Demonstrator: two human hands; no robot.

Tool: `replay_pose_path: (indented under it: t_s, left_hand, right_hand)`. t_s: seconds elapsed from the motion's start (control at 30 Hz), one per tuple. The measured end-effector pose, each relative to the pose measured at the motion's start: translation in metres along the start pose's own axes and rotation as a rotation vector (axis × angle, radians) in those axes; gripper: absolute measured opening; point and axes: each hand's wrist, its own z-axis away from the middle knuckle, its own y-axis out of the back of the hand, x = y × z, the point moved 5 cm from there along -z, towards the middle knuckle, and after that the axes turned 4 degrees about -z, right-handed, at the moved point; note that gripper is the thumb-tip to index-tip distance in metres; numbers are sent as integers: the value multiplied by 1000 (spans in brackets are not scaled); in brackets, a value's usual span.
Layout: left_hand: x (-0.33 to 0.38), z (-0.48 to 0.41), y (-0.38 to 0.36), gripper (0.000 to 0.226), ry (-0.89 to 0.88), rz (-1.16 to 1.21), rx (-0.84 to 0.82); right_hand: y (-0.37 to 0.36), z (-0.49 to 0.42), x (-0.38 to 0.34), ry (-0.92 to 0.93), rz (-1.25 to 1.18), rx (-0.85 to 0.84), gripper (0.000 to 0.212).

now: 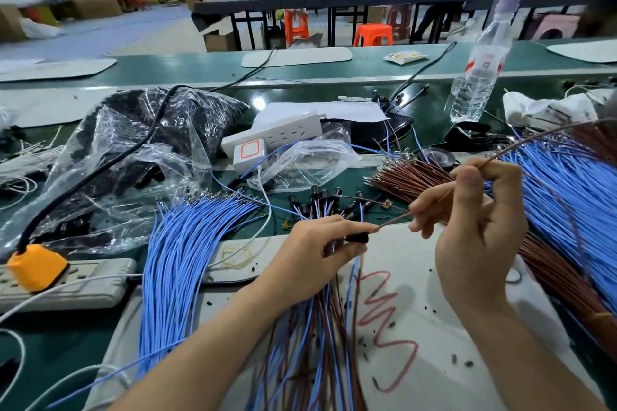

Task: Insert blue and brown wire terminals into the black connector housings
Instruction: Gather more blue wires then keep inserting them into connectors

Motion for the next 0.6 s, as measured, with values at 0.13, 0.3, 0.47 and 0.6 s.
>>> replay_pose_path:
  t_s: [0.13, 0.3, 0.47, 0.6]
  left_hand:
    - [0, 0, 1, 29, 10, -10, 13]
    - [-4, 1, 2, 25, 70, 5, 18]
    - [-4, 1, 2, 22, 77, 14, 18]
    - [-5, 1, 2, 22, 74, 2, 9]
  right_hand:
    - [0, 0, 0, 7, -1, -6, 12]
    - [0, 1, 2, -13, 1, -10, 12]
    - [1, -1, 2, -28, -7, 9, 12]
    - [2, -1, 3, -38, -1, 13, 12]
